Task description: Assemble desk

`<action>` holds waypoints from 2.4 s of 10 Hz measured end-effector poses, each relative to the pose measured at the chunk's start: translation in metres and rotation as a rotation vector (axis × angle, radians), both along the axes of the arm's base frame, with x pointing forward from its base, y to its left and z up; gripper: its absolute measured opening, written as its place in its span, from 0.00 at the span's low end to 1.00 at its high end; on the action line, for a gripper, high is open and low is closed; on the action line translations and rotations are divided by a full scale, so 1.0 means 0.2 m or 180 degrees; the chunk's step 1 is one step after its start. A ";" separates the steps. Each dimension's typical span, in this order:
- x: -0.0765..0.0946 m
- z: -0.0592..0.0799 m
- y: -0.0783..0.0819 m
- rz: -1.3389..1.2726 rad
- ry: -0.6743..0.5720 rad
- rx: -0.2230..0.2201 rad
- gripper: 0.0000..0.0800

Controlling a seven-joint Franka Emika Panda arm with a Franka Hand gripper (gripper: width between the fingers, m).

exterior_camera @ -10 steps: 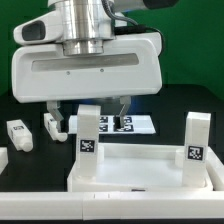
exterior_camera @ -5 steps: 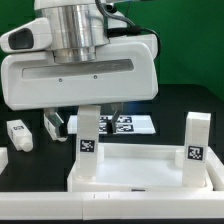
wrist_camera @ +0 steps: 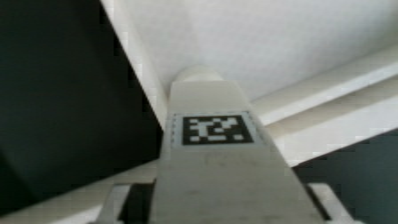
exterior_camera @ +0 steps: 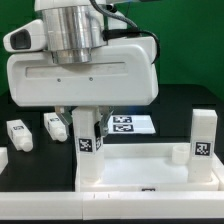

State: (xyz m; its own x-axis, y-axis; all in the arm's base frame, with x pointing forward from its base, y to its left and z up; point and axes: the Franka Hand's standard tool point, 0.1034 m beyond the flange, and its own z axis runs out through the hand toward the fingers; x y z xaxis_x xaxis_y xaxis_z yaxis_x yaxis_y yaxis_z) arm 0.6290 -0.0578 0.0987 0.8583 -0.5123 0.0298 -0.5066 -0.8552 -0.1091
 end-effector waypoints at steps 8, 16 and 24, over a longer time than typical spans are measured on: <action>0.00 0.00 0.02 -0.2087 0.0104 0.0279 0.46; -0.05 0.01 0.05 0.1724 -0.0253 -0.0209 0.81; -0.04 0.02 0.04 0.0559 -0.0061 -0.0030 0.36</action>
Offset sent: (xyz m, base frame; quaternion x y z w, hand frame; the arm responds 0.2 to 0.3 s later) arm -0.0067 0.0120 -0.0055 0.0286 -0.0103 0.3920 0.9194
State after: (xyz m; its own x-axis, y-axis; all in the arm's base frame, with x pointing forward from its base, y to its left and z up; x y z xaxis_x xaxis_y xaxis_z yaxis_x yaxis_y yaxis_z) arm 0.6204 -0.0505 0.1018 0.9338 -0.3542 0.0511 -0.3473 -0.9314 -0.1090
